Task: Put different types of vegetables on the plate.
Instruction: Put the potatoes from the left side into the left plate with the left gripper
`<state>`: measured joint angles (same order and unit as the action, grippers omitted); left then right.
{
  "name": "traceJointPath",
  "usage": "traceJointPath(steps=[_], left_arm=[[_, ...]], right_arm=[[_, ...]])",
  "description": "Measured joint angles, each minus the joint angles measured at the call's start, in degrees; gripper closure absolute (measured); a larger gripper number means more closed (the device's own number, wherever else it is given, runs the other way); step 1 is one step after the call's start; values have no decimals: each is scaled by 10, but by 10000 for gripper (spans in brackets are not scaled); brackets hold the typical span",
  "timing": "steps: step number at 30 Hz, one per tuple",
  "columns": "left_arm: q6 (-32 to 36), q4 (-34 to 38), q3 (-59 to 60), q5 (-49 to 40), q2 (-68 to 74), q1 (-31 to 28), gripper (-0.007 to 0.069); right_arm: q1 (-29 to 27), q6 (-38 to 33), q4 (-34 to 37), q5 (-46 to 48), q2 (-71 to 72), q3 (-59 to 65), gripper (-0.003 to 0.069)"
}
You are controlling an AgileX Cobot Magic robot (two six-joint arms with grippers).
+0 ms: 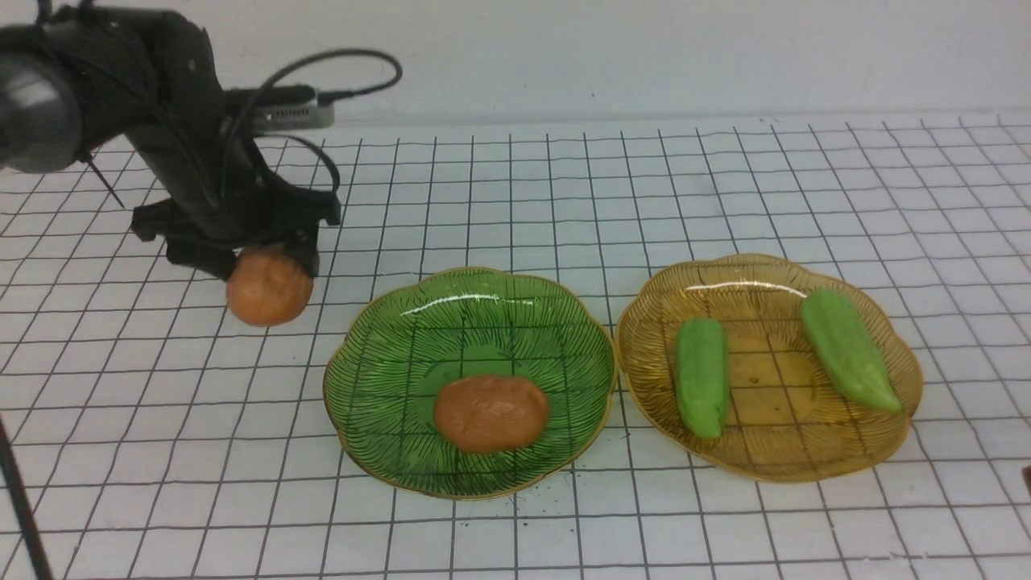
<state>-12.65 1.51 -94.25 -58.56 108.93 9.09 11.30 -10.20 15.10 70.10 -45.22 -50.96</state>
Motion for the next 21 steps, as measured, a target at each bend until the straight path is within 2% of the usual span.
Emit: traceJointPath(steps=[3,10,17,21], left_arm=[[15,29,-2,4,3,34,107],[18,41,-2,36,69,107,107],[17,41,-1,50,88,120,96],[17,41,-1,50,88,120,42]], right_arm=[[0,0,2,-13,0,0,665],[0,0,2,-19,3,0,665],[0,0,-22,-12,58,0,665],[0,6,-69,1,138,0,665]])
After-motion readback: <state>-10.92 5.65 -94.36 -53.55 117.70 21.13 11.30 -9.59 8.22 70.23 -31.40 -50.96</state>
